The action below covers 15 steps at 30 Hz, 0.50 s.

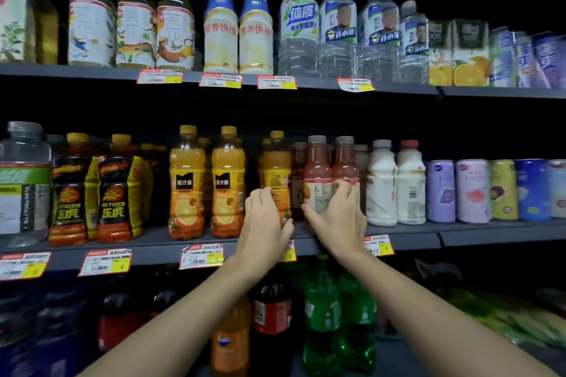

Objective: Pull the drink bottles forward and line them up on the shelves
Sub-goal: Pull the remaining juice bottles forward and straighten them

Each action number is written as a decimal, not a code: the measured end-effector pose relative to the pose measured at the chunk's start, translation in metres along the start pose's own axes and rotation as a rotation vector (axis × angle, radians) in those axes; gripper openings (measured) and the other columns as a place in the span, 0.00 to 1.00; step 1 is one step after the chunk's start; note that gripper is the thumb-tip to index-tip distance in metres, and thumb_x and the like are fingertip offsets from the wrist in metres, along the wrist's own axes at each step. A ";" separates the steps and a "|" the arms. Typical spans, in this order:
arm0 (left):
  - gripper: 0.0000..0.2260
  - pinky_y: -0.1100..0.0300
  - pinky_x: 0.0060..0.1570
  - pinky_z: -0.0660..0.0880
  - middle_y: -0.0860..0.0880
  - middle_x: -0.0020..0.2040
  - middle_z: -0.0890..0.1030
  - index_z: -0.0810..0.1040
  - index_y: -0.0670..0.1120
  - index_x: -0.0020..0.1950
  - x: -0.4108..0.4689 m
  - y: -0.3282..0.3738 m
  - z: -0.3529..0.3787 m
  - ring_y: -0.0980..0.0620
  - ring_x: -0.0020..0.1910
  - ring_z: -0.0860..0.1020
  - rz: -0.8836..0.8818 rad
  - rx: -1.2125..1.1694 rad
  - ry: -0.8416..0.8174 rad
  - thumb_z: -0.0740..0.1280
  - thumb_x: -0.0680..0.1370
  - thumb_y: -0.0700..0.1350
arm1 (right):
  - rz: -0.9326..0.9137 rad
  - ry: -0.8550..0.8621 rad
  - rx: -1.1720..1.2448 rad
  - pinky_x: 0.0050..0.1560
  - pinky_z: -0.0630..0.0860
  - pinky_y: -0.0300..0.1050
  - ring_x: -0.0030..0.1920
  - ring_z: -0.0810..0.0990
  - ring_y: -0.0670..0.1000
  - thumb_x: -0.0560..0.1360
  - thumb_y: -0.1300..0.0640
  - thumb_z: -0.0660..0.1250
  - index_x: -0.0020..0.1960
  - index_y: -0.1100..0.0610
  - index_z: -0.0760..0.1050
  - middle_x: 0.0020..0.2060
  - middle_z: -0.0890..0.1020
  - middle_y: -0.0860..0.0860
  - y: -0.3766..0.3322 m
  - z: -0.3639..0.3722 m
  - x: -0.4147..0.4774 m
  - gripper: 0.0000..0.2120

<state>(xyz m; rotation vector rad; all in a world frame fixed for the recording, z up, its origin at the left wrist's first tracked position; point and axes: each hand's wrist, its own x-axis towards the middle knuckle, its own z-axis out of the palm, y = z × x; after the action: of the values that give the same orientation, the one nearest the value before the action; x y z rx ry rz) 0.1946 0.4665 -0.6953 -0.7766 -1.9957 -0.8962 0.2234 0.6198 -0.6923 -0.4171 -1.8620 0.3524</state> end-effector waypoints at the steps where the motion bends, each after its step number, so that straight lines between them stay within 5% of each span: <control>1: 0.31 0.57 0.68 0.63 0.44 0.66 0.68 0.61 0.39 0.74 0.002 0.004 0.006 0.46 0.67 0.66 -0.058 0.042 0.004 0.70 0.77 0.49 | 0.022 0.009 -0.011 0.46 0.73 0.50 0.55 0.77 0.56 0.68 0.37 0.74 0.64 0.55 0.65 0.57 0.74 0.53 0.000 0.002 0.000 0.35; 7: 0.29 0.52 0.63 0.70 0.39 0.64 0.73 0.66 0.37 0.67 0.017 0.013 0.024 0.42 0.65 0.71 -0.407 0.088 -0.057 0.72 0.76 0.54 | 0.010 0.060 -0.079 0.56 0.75 0.52 0.58 0.76 0.56 0.68 0.37 0.74 0.64 0.58 0.68 0.57 0.77 0.55 -0.001 0.012 -0.001 0.35; 15: 0.23 0.52 0.56 0.76 0.42 0.59 0.78 0.72 0.40 0.62 0.019 0.009 0.027 0.43 0.59 0.77 -0.411 0.090 -0.066 0.72 0.76 0.53 | -0.015 0.082 -0.018 0.60 0.74 0.52 0.59 0.75 0.55 0.70 0.39 0.73 0.66 0.58 0.71 0.57 0.77 0.54 0.007 0.020 0.000 0.33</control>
<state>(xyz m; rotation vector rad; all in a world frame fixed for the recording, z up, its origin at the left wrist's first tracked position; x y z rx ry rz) 0.1816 0.4968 -0.6881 -0.3516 -2.2816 -1.0112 0.2051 0.6250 -0.7017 -0.4233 -1.7882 0.3045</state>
